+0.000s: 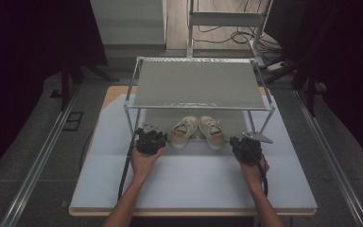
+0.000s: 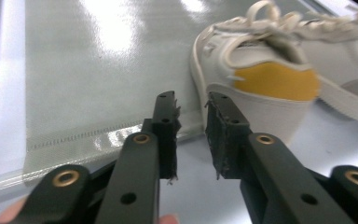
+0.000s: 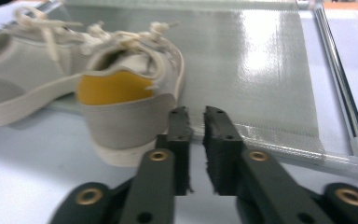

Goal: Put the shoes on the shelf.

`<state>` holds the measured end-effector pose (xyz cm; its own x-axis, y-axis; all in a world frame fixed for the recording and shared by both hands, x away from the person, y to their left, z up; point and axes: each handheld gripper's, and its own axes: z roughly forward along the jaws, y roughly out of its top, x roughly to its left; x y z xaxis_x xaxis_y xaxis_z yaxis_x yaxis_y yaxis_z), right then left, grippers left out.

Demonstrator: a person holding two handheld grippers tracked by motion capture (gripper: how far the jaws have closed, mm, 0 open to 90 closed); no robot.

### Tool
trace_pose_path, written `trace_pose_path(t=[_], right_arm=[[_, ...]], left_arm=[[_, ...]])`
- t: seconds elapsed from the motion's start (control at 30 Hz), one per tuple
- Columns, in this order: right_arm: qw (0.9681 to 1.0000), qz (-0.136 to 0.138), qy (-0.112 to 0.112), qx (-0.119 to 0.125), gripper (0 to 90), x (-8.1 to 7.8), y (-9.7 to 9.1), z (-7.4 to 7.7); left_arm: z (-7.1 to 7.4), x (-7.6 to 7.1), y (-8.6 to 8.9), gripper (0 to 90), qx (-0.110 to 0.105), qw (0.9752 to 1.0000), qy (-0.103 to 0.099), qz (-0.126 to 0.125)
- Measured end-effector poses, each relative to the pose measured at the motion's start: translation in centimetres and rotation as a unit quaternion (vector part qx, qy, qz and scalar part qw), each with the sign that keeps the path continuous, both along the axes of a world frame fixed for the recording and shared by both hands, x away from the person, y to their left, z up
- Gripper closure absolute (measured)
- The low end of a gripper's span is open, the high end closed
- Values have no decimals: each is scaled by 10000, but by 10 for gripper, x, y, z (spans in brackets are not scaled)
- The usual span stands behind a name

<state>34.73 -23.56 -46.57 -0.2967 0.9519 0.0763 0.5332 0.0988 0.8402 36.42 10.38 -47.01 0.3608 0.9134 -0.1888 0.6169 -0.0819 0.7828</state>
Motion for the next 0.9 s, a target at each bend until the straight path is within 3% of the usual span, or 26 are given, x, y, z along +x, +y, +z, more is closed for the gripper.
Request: trace_pose_path(t=[0.23, 0.53, 0.9], right_arm=[[9998, 30, 192, -62, 892, 13, 8, -14], [9997, 93, 186, -124, 900, 14, 18, -16], [9994, 316, 163, -26, 899, 11, 32, -16]], left_arm=[[-12, 9, -10, 768, -9, 9997, 203, -117], [-13, 11, -15, 877, -25, 9997, 223, -103], [-13, 10, -34, 865, -192, 9989, 277, -333]])
